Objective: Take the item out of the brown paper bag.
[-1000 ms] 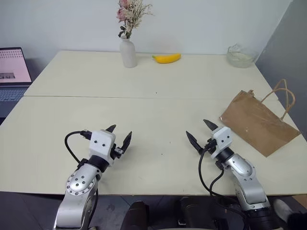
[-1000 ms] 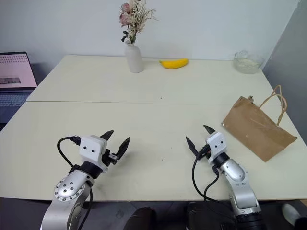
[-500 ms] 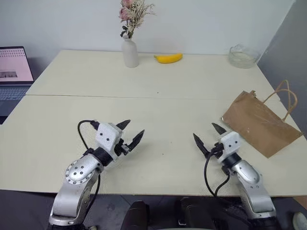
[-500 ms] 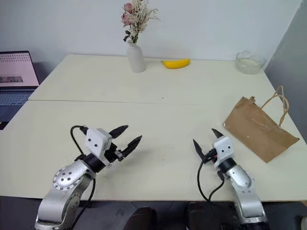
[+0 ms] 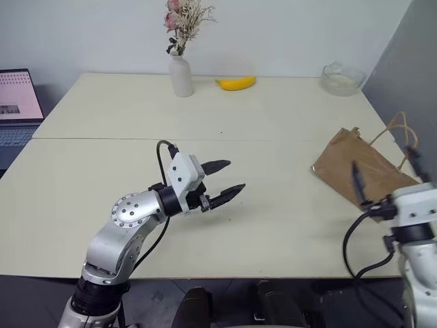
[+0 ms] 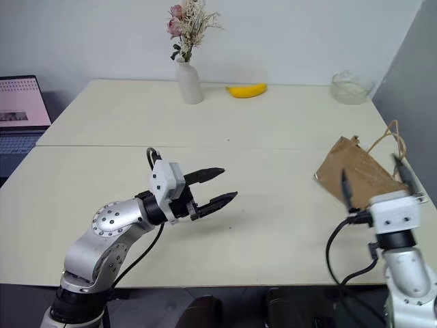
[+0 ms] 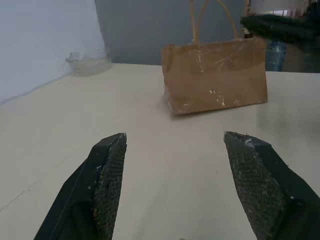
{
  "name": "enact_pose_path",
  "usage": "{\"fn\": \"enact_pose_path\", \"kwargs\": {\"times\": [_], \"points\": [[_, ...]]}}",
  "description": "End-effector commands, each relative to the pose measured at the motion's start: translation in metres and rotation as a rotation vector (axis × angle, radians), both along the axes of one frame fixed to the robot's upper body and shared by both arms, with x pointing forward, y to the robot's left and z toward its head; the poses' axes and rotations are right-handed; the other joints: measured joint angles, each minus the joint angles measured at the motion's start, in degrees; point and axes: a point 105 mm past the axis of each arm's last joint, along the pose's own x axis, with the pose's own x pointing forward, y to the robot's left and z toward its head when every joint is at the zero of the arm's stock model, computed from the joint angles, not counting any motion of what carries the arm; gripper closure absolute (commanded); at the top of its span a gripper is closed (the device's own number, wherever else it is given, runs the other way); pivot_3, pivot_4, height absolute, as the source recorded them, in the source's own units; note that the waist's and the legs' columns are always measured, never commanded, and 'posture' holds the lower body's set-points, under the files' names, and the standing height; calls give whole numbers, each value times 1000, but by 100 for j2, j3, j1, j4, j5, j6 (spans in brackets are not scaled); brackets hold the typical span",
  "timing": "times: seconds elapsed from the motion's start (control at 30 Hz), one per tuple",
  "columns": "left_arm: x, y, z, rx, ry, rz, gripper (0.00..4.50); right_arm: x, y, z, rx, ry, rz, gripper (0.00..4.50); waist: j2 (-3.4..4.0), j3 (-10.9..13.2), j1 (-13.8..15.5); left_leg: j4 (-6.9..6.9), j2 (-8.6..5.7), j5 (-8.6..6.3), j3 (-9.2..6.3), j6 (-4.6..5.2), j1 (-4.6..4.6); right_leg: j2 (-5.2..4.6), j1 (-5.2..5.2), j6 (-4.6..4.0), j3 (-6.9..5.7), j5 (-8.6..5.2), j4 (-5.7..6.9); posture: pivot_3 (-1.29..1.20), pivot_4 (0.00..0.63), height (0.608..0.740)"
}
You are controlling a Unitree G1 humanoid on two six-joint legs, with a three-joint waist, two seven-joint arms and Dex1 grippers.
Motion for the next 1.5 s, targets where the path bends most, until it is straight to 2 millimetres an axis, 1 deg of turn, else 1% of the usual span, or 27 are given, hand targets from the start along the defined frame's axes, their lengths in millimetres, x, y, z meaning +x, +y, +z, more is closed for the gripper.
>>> {"fn": "enact_pose_path", "kwargs": {"times": [0.03, 0.1, 0.2, 0.3, 0.33, 0.4, 0.5, 0.73, 0.93, 1.07, 1.2, 1.23, 1.27, 1.4, 1.5], "points": [[-6, -6, 8, -7, -30, -49, 1244, 1, -34, 11, 38, 44, -74, 0, 0, 0, 16, 0, -2, 0, 1, 0, -1, 0, 0, 0, 0, 0, -1, 0, 150, 740], [-8, -8, 8, -9, -24, -68, 1244, 4, -49, 13, 59, 91, -74, 0, 0, 0, 24, 0, -8, 0, 2, 1, -3, 0, 1, 0, 3, 0, -3, 0, 150, 740], [-12, -12, 7, -4, -17, -97, 1244, 13, -67, 10, 74, 240, -22, 0, 0, 0, 21, 2, -11, 0, 2, 2, -1, 0, 3, 0, 11, 0, -4, 0, 150, 740], [-15, -15, 8, -2, -16, -116, 1244, 23, -82, 3, 131, 416, 36, 0, 0, 0, 16, 2, -10, 0, 8, 3, 0, 2, 6, 0, 5, 0, -6, 0, 150, 740], [-15, -16, 9, -3, -15, -118, 1244, 26, -86, 2, 140, 464, 58, 0, 1, 1, 10, 2, -8, 0, 10, 3, 1, 4, 6, 0, 5, 0, -6, 0, 150, 740], [-15, -17, 9, -3, -15, -120, 1244, 33, -91, 8, 104, 494, 67, 0, 1, 1, 10, 1, -8, 0, 14, 4, 1, 6, 5, 0, 5, 0, -6, 0, 150, 740], [-16, -18, 9, -6, -15, -120, 1244, 43, -88, 16, 102, 527, 135, 0, 1, 1, 2, 0, -6, 0, 20, 4, 0, 11, 5, 0, 4, 0, -6, 0, 150, 740], [-17, -17, 8, -11, -7, -104, 1244, 57, -81, 29, 207, 510, 226, 0, 1, 1, 12, 1, -5, 0, 20, 3, -3, 12, 6, 3, 3, 2, -10, 0, 150, 740], [-20, -19, 11, -28, 8, -112, 1244, 68, -73, 31, 314, 477, 262, 0, 1, 1, 13, 1, -4, 0, 22, 3, -6, 12, 6, 5, 4, 3, -15, 0, 150, 740], [-26, -18, 21, -76, 12, -155, 1244, 75, -63, 29, 360, 480, 303, 0, 2, 1, 13, 1, -4, 0, 21, 3, -6, 12, 5, 5, 4, 3, -14, 0, 150, 740], [-32, -19, 31, -109, 15, -214, 1244, 83, -60, 31, 395, 461, 315, 0, 2, 2, 14, 1, -4, 0, 21, 3, -7, 12, 5, 5, 3, 3, -14, 0, 150, 740], [-33, -20, 31, -107, 19, -222, 1200, 84, -60, 31, 397, 456, 313, 378, 2, 2, 14, 2, -5, 0, 20, 3, -7, 12, 5, 5, 2, 4, -14, 0, 150, 740], [-34, -20, 31, -104, 28, -231, 1200, 85, -61, 32, 398, 453, 311, 576, 3, 1, 14, 2, -5, 0, 21, 3, -7, 12, 5, 5, 3, 4, -14, 0, 150, 740], [-39, -21, 26, -56, 33, -278, 1200, 88, -64, 33, 400, 435, 297, 1995, 3, 2, 14, 0, -4, 0, 23, 3, -8, 12, 4, 5, 4, 3, -17, 0, 150, 740], [-37, -20, 26, -41, 24, -284, 1200, 90, -66, 35, 386, 422, 284, 3107, 3, 2, 13, 0, -4, 0, 24, 3, -8, 12, 4, 5, 5, 4, -17, 0, 150, 740]]}}
